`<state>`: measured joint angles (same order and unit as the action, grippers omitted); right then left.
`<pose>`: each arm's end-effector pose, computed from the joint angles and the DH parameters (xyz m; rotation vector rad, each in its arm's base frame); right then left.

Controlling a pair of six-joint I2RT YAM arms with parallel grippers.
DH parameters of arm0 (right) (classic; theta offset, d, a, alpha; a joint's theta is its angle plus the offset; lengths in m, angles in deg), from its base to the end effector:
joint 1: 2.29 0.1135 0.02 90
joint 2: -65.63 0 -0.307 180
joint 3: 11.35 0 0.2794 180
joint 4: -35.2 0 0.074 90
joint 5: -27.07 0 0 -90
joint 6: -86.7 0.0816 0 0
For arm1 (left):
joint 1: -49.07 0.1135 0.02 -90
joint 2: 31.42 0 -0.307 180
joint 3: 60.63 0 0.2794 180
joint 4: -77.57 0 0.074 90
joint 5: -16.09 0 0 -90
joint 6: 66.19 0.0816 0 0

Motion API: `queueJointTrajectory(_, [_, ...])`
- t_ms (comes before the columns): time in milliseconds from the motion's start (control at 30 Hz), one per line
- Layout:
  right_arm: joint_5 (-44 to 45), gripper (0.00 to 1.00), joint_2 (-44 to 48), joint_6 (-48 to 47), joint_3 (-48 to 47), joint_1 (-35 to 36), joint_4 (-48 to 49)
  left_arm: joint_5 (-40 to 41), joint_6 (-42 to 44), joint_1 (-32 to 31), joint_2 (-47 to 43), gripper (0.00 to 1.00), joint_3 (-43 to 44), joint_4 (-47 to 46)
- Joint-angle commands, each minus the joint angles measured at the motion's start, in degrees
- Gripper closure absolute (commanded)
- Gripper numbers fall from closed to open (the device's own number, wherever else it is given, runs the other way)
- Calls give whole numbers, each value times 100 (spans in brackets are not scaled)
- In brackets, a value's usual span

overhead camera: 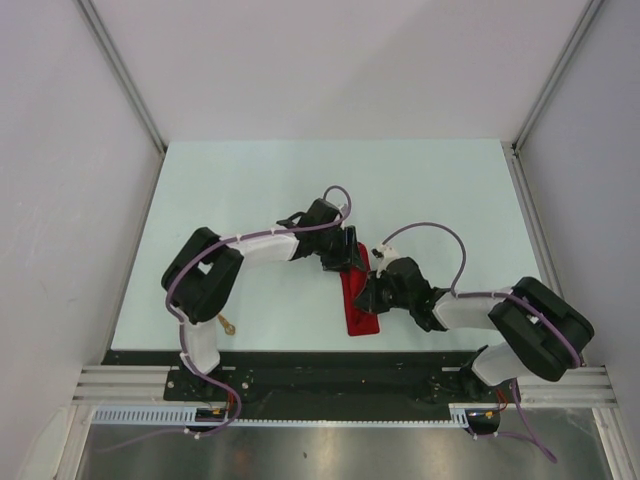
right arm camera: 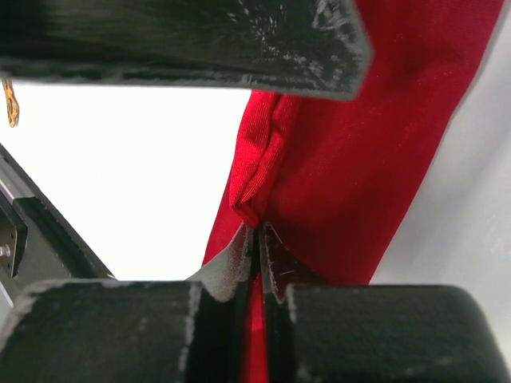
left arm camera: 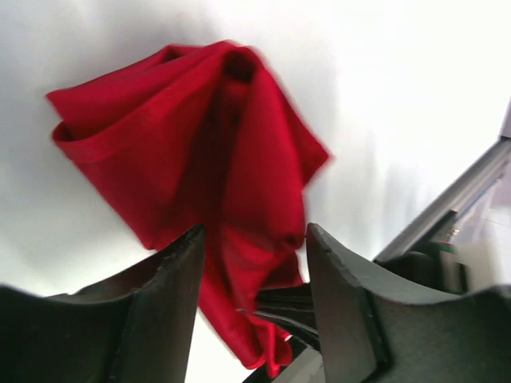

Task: Fold the napkin into a case and place the utensils inside
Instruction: Fold the 2/3-rectangle-folded napkin at the center of the board.

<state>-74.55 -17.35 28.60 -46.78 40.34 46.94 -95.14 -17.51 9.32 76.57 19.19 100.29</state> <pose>0.2066 0.2125 0.1220 -0.3406 2.3223 0.9159 0.3315 -0.3142 0.1572 0.1417 2.6823 -1.0004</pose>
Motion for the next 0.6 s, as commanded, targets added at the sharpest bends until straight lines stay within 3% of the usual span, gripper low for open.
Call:
queueJointTrajectory(0, [-42,92,238,-87,149,-35,161,172,212,-7,126,48,316,312])
queueJointTrajectory(167, [-34,79,475,-70,211,-106,30,225,238,55,118,65,263,312])
queueJointTrajectory(400, [10,54,1099,-131,53,-343,-585,181,283,125,65,74,184,286])
queueJointTrajectory(567, [282,46,1442,-359,-377,-720,-1296,120,274,134,21,78,79,198])
